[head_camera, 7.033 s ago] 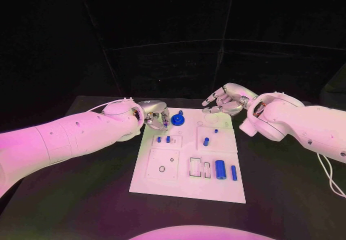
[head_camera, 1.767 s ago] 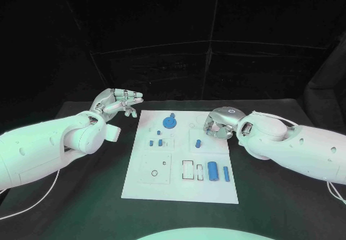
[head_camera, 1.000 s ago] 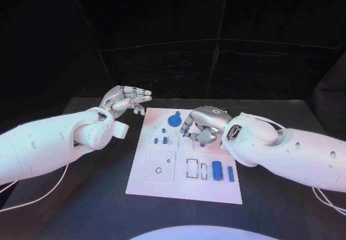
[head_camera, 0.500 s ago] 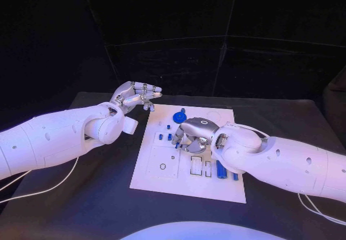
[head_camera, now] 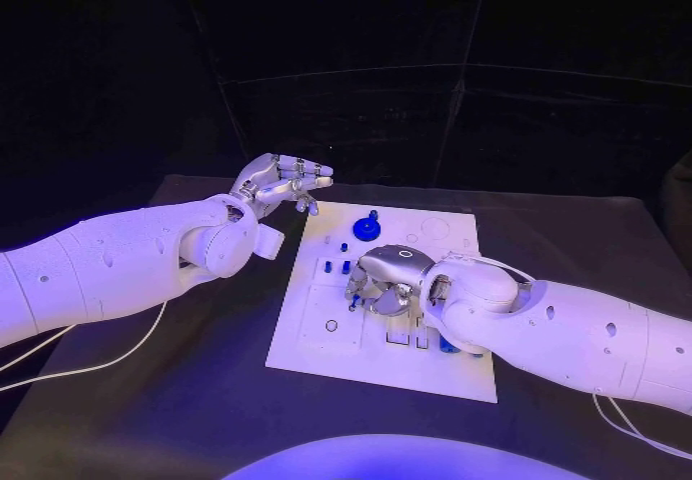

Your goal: Assemble the parts on the task board

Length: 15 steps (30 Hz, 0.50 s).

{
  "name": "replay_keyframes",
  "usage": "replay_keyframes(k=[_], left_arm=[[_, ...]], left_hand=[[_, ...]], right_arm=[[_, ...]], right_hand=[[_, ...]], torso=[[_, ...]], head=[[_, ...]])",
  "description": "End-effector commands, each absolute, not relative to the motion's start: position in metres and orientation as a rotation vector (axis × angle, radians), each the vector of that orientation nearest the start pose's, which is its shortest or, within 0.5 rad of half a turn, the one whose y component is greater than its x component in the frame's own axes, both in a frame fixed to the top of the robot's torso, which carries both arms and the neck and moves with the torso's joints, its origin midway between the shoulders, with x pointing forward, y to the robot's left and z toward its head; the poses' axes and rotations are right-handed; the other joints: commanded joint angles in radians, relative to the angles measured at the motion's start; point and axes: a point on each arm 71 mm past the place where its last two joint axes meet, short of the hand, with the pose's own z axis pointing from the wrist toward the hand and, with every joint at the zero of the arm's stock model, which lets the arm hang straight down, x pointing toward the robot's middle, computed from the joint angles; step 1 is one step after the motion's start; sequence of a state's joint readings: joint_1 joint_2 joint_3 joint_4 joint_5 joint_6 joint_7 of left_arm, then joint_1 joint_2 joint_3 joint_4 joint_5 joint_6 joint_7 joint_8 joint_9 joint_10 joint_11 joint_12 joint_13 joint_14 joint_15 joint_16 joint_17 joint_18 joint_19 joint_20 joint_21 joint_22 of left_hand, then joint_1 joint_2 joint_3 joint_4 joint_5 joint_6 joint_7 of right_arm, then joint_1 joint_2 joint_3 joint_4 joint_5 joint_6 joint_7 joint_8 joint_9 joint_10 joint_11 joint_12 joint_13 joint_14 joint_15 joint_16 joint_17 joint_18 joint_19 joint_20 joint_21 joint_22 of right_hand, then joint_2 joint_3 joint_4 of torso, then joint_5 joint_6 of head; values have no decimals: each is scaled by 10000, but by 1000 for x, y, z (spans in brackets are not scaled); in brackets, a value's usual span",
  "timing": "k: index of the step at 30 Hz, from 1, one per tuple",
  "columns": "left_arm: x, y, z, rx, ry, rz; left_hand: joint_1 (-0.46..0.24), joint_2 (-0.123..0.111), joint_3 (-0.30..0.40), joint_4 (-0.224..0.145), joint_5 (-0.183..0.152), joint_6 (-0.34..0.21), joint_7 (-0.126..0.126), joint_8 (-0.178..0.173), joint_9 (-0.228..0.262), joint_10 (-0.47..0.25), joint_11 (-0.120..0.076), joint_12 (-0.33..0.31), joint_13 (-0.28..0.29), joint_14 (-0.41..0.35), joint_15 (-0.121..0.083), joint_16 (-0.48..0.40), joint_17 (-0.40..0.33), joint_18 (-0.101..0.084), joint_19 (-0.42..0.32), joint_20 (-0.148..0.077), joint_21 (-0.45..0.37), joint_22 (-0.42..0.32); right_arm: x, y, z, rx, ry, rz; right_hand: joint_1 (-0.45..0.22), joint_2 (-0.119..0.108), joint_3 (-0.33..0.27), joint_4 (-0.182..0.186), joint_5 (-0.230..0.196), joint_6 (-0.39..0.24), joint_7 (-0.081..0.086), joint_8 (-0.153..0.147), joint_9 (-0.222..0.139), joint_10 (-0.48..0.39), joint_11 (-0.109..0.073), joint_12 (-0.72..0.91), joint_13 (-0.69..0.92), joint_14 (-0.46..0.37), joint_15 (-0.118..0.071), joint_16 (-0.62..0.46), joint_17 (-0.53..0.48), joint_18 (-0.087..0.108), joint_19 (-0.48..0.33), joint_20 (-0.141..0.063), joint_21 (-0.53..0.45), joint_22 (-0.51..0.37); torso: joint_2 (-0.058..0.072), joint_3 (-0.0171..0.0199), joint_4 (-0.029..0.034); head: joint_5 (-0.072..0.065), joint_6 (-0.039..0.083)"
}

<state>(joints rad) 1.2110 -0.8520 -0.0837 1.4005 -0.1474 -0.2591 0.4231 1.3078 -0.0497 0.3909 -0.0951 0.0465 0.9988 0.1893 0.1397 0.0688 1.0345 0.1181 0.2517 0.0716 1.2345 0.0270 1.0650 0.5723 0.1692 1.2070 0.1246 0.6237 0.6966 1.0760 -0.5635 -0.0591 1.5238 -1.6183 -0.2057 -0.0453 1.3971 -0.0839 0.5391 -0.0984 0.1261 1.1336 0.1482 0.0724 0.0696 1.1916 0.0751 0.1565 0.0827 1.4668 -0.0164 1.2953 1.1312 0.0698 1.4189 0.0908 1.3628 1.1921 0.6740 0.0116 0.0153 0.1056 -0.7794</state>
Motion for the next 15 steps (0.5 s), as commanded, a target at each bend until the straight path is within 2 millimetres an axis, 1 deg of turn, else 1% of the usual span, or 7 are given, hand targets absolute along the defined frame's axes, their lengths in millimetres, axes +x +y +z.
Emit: replay_keyframes(k=[1,6,9,15], left_arm=[[506,246,-190,-9502,14487,-14515],[506,246,-190,-9509,14506,-14513],[506,246,-190,-9514,14514,-14507],[506,246,-191,-9518,14538,-14517]], left_hand=[[-1,-35,36,26,29,-17,28,42,-10,-64,16,68,-18,-69,16,-25,-17,127,-95,1,-38,-18],[-4,-38,34,27,29,-19,29,42,-10,-66,16,69,-18,-70,17,-25,-18,127,-95,1,-39,-19],[-4,-38,34,27,29,-19,29,42,-10,-66,16,69,-18,-70,17,-25,-18,127,-95,1,-39,-19],[-4,-38,34,27,29,-19,29,42,-10,-66,16,69,-18,-70,17,-25,-18,127,-95,1,-39,-19]], right_arm=[[424,-48,-241,-5468,17425,9298],[422,-46,-242,-5527,17407,9305],[422,-46,-242,-5574,17408,9262],[422,-44,-243,-5783,17277,9114]], right_hand=[[-77,-9,65,-23,2,-58,22,-56,-15,-12,22,-29,-5,344,62,50,-4,82,-8,1,9,-3],[-77,-9,65,-23,2,-58,22,-56,-15,-12,22,-29,-5,344,62,50,-4,82,-8,1,9,-3],[-77,-9,65,-23,2,-58,22,-56,-15,-12,22,-29,-5,344,62,50,-4,82,-8,1,9,-3],[-76,-11,73,-33,4,-65,21,-57,-15,-15,22,-32,-6,345,63,54,-1,82,-8,2,9,-2]], torso=[[2,9,-6],[1,2,7],[-2,1,-3],[-3,1,-12]], head=[[66,-38],[83,-65],[116,-86],[132,-105]])
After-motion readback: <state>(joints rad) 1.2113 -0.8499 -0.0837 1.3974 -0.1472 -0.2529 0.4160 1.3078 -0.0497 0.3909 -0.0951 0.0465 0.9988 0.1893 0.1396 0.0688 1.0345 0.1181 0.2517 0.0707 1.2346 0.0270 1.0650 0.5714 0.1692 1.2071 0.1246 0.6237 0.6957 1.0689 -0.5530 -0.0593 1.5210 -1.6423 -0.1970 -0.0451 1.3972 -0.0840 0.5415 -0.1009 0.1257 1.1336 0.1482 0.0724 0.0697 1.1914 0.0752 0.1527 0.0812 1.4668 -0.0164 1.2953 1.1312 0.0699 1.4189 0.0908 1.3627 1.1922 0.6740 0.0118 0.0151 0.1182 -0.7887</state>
